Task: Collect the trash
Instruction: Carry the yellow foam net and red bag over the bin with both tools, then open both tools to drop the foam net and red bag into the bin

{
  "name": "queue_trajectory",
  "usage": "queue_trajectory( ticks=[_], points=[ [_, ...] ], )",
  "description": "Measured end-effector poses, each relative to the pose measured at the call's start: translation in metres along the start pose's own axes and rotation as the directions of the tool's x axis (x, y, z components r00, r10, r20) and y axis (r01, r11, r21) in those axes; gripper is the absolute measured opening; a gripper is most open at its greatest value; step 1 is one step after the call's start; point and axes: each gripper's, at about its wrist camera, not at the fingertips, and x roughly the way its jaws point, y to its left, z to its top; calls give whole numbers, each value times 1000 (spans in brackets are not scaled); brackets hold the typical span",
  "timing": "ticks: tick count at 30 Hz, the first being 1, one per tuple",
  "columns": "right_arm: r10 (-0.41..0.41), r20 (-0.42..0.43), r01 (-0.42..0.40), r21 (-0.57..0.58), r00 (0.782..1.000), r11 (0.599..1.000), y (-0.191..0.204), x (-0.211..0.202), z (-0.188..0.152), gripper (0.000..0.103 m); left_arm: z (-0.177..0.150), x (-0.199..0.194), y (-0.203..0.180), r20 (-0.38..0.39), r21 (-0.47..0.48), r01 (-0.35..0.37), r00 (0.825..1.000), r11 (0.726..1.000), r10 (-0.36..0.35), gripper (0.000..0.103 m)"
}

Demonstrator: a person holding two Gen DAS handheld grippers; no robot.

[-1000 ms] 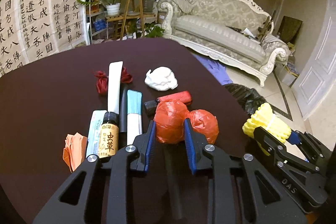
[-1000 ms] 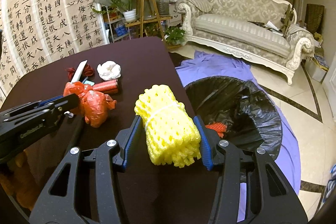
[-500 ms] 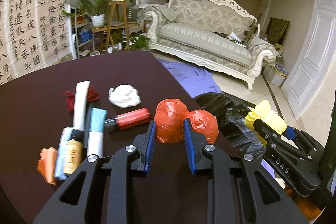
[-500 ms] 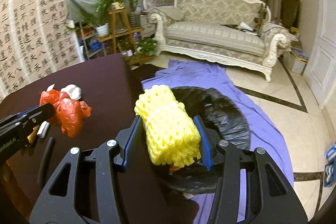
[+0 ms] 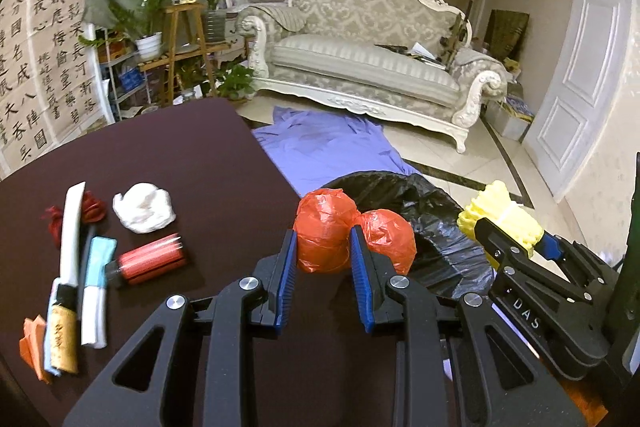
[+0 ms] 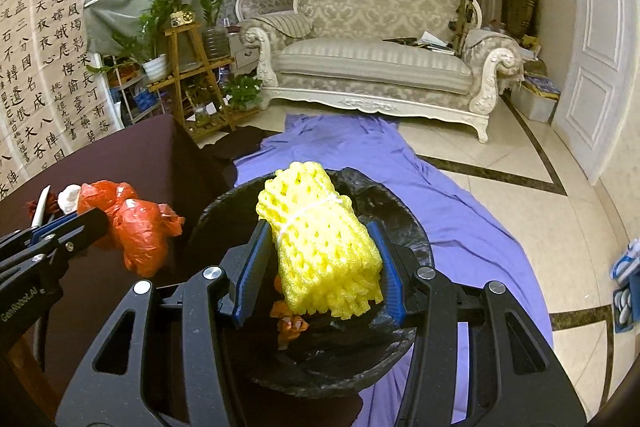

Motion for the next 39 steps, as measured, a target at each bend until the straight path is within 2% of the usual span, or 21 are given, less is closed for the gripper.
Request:
queue_trajectory(
  ticks=[15, 17, 21, 33, 39],
  points=[
    [-13, -30, 14, 23, 999, 1000, -16, 27, 2, 49, 7, 40, -23, -38, 55, -13, 999, 998, 15, 28],
    [-23, -27, 24, 28, 999, 999, -18, 28, 2, 53, 7, 42, -23, -39, 53, -21, 999, 998, 23, 31],
    [-37, -26, 38, 35, 999, 999, -22, 27, 2, 59, 8, 41, -18, -41, 23, -15, 999, 1000, 16, 55],
    [-45, -24, 46, 39, 999, 998, -26, 21, 1, 59, 7, 35, -15, -39, 9, -21, 999, 1000, 21, 57],
    [-27, -27, 28, 28, 999, 999, -11, 15, -3, 59, 4, 23, 0, -43, -10, -50, 998, 999, 49, 57]
  ],
)
